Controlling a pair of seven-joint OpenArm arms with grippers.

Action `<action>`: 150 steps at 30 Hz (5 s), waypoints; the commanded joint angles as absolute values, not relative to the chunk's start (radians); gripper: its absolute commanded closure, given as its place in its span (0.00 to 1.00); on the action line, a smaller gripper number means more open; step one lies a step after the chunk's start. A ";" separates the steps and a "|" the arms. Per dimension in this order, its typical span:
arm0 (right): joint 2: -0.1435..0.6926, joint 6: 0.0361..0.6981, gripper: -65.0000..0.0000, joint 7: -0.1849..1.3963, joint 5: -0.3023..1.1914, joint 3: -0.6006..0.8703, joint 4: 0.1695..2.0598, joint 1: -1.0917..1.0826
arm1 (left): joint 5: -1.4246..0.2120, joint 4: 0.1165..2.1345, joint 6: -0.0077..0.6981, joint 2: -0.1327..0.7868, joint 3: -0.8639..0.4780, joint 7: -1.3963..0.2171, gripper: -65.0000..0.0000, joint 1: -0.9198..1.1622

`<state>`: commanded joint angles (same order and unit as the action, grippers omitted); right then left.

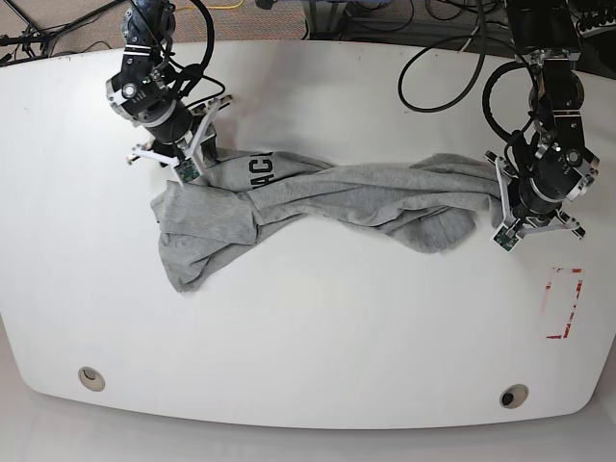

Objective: Fold the T-shirt properly
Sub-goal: 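Pull the shirt with both grippers, stretching it between them, then open the right gripper and release the shirt, then regrasp the shirt edge with the right gripper, then lift the grey T-shirt high with both grippers, letting it hang open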

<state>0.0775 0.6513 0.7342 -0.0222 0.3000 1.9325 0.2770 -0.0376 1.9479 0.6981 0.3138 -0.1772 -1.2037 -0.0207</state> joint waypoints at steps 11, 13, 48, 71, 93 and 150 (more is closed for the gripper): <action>0.031 0.698 0.40 0.750 -0.022 0.478 1.897 0.125 | -0.038 1.946 0.698 0.314 -0.177 -1.204 1.00 -0.016; 0.033 0.698 0.40 0.776 -0.022 0.498 1.862 0.087 | -0.038 1.946 0.698 0.314 -0.177 -1.204 1.00 -0.015; 0.027 0.698 0.40 0.921 0.025 0.588 1.626 -0.157 | -0.038 1.946 0.698 0.309 -0.177 -1.204 1.00 -0.015; 0.028 0.698 0.40 0.892 0.087 0.582 1.471 -0.159 | -0.038 1.946 0.698 0.308 -0.176 -1.204 1.00 -0.015; 0.031 0.698 0.87 0.931 0.077 0.582 1.601 -0.136 | -0.038 1.946 0.698 0.311 -0.176 -1.204 1.00 -0.013; 0.104 0.698 1.00 1.084 0.077 0.553 1.939 -0.344 | -0.039 1.949 0.608 0.133 -0.191 -1.199 1.00 -0.349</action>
<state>0.1036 0.6981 1.0840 0.0775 0.5531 1.9387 -0.3445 -0.0391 1.9494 0.6084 0.1327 -0.1910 -1.1991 -0.3491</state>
